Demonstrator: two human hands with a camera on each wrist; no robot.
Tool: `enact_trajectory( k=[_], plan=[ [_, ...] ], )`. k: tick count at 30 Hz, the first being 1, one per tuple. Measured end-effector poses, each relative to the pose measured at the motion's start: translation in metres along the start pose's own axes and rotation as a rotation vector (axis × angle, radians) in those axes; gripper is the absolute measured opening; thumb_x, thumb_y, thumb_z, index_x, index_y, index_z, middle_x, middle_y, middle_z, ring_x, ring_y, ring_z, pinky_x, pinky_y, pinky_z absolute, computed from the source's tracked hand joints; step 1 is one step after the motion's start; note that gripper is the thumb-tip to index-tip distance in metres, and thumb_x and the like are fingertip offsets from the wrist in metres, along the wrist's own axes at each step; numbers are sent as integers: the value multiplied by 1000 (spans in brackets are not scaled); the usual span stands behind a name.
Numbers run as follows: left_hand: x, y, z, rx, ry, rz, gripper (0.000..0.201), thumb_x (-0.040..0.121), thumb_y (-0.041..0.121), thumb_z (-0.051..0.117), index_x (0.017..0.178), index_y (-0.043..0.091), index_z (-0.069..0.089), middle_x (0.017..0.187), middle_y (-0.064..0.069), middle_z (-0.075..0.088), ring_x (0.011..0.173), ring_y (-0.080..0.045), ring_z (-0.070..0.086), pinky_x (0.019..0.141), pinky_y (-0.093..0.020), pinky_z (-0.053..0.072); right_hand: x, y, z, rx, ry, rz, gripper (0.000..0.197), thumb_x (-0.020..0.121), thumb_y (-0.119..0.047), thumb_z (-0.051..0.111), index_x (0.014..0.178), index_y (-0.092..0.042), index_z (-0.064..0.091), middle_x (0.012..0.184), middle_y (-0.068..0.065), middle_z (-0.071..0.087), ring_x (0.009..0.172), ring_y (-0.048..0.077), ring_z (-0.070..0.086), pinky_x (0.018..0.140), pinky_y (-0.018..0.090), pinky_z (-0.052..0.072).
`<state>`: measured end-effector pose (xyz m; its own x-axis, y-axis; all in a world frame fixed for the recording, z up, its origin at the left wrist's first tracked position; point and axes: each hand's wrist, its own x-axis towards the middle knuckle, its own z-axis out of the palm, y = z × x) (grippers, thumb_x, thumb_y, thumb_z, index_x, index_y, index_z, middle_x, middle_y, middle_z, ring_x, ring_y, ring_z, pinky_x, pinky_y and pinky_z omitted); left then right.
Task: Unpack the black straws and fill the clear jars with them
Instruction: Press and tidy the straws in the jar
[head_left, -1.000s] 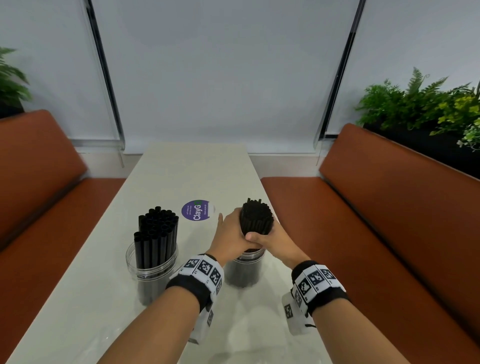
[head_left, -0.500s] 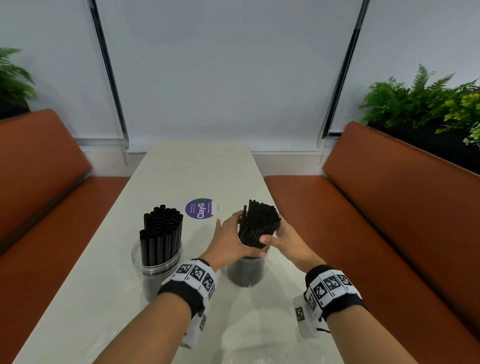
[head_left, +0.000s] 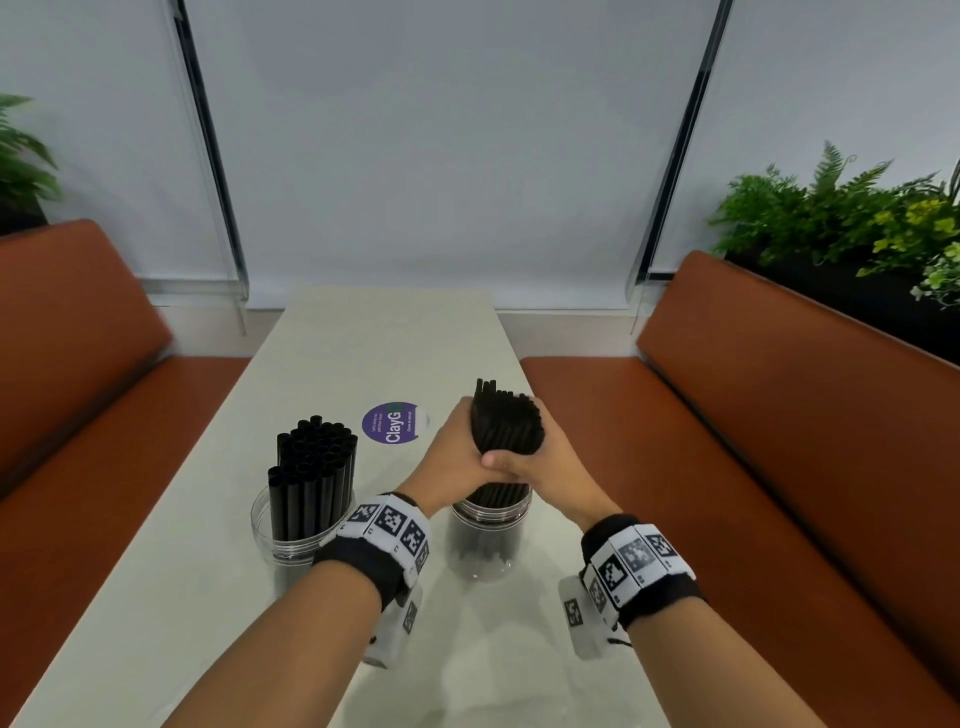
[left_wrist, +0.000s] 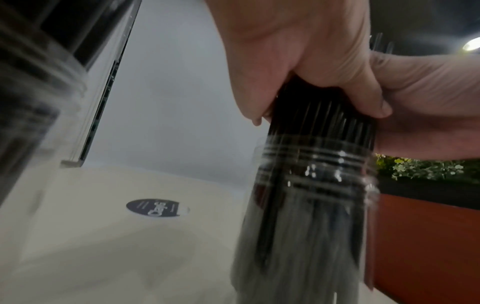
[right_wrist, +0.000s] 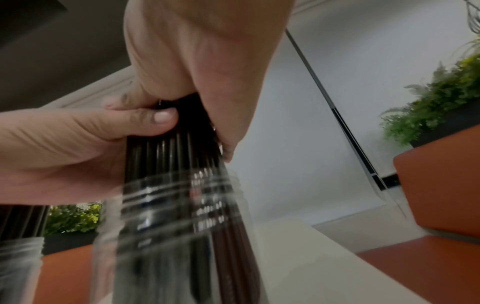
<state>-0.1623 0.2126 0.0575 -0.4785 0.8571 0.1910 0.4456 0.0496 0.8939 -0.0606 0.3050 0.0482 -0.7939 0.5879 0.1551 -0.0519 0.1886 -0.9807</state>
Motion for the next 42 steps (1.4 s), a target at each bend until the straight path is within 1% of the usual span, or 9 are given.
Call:
enact_trajectory(
  k=[6,11,15,20,26,30,33,38,42],
  plan=[
    [1,13,-9,-26,-52,47,53,60,8,85,82,38,48,84,17,58,75,8,56,60,-2,46,9,-15,-5,-52,-53,-95,59,54,-22,82,104,-29,52,100,-7,62,93,-1,62,74,17,52],
    [-3,-20,6,82,-88,-29,64,38,47,85,95,33,61,93,7,71,92,-10,66,86,-39,55,-2,15,-11,-98,-50,-5,71,56,-30,81,118,-9,54,113,8,65,108,19,62,89,26,50],
    [-2,-27,14,327,-42,14,89,34,68,71,114,33,52,113,9,58,117,-14,44,105,-29,32,-9,24,-8,-69,-78,38,89,57,-48,83,129,-9,48,125,15,60,118,23,57,101,35,47],
    [-12,-25,9,255,-102,-35,83,47,42,87,117,28,44,113,9,44,116,-12,31,104,-31,31,-18,26,-15,-86,-95,62,103,45,-61,82,132,-22,42,130,-1,56,126,15,48,112,44,33],
    [-14,-28,9,144,-74,-83,115,30,57,85,131,33,36,129,13,49,125,-12,41,109,-44,36,-18,25,-21,-50,-106,42,109,38,-59,85,131,-29,37,129,-9,52,124,0,45,96,9,40],
    [-11,-22,10,135,-49,-14,104,32,53,86,123,40,39,121,17,56,120,-9,49,109,-47,35,-17,20,-23,-37,-92,45,122,39,-53,87,141,-21,27,133,-5,48,127,7,43,101,18,39],
    [-12,-16,13,191,-64,4,84,41,40,86,110,46,40,103,28,53,103,-1,52,109,-46,32,-16,20,-18,-61,-107,71,96,53,-30,84,134,-21,34,128,-3,51,121,9,48,89,10,45],
    [-7,2,16,224,53,63,49,65,32,74,108,26,52,104,1,60,106,-19,57,112,-44,29,-5,13,1,-53,42,44,80,60,-21,86,129,-14,46,123,4,61,115,15,58,95,30,51],
    [-3,30,8,7,159,73,50,69,18,78,108,15,46,99,-1,56,84,-7,56,70,-22,49,1,-15,0,26,100,-31,61,68,2,78,121,-10,49,106,-5,62,95,0,61,80,17,54]
  ],
)
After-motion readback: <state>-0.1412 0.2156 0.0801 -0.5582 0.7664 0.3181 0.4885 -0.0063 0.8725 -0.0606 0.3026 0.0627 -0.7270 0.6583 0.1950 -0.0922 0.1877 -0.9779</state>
